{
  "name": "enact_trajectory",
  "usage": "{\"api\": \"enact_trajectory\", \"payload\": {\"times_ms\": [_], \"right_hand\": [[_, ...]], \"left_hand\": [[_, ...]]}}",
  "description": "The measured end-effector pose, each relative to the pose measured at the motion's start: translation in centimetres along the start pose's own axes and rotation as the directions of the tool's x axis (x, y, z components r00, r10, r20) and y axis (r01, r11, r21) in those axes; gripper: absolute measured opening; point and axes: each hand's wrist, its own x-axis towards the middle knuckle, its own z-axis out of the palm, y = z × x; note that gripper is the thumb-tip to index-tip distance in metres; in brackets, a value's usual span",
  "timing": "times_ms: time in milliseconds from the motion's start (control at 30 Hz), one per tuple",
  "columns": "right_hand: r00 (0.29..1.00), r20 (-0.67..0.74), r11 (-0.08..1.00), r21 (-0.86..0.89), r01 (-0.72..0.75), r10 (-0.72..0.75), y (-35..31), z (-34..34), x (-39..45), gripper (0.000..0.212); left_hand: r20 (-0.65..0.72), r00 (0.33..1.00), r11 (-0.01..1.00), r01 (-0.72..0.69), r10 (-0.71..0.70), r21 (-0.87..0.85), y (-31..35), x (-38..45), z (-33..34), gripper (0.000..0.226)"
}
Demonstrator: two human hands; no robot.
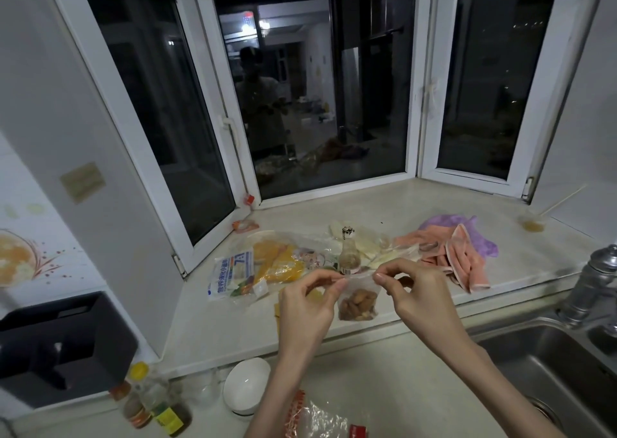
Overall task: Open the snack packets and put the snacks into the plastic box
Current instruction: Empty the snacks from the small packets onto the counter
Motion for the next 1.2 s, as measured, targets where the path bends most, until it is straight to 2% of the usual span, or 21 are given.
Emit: {"api": "enact_trajectory", "payload": {"times_ms": [133,300,433,600,833,1033,1200], "right_hand": [[1.0,0.011,1.0,-0.016,0.022,-0.022,0.3,0.5,0.2,0.02],[0.998,0.056,0.997,-0.073,0.032,-0.028,0.6,1.6,0.0,0.02],[0.993,0.114,1.0,-0.01,0.008,-0.006,0.9,2.3,-0.5,0.018],[0.994,0.104,0.999,-0.031,0.019,-0.015,1.1,3.3,-0.6,0.013],[0.991,0.135,0.999,-0.041,0.014,-0.008,1.2,3.2,-0.6,0.009],[0.986,0.162,0.99,-0.121,0.066,-0.046,1.0,2.1,-0.8,0.009],[0.987,0.149,0.992,-0.12,-0.035,0.053,1.4,1.1,-1.4,0.013]], "left_hand": [[-0.008,1.0,0.999,-0.004,0.005,0.036,0.1,0.0,-0.6,0.023],[0.009,0.998,0.996,0.054,-0.055,0.077,-0.3,-0.3,-0.7,0.029],[0.016,0.996,0.995,0.09,-0.091,0.052,-0.9,-0.3,-1.1,0.022],[0.084,0.993,0.992,0.068,-0.077,0.107,-1.6,-0.6,-1.2,0.012],[0.077,0.997,0.975,0.004,-0.021,0.221,-1.6,-0.6,-0.5,0.003],[0.064,0.997,0.962,-0.055,0.04,0.268,-1.6,-0.9,0.4,0.009],[0.123,0.992,0.972,-0.007,-0.023,0.235,-1.6,-0.8,1.6,0.014]]}}
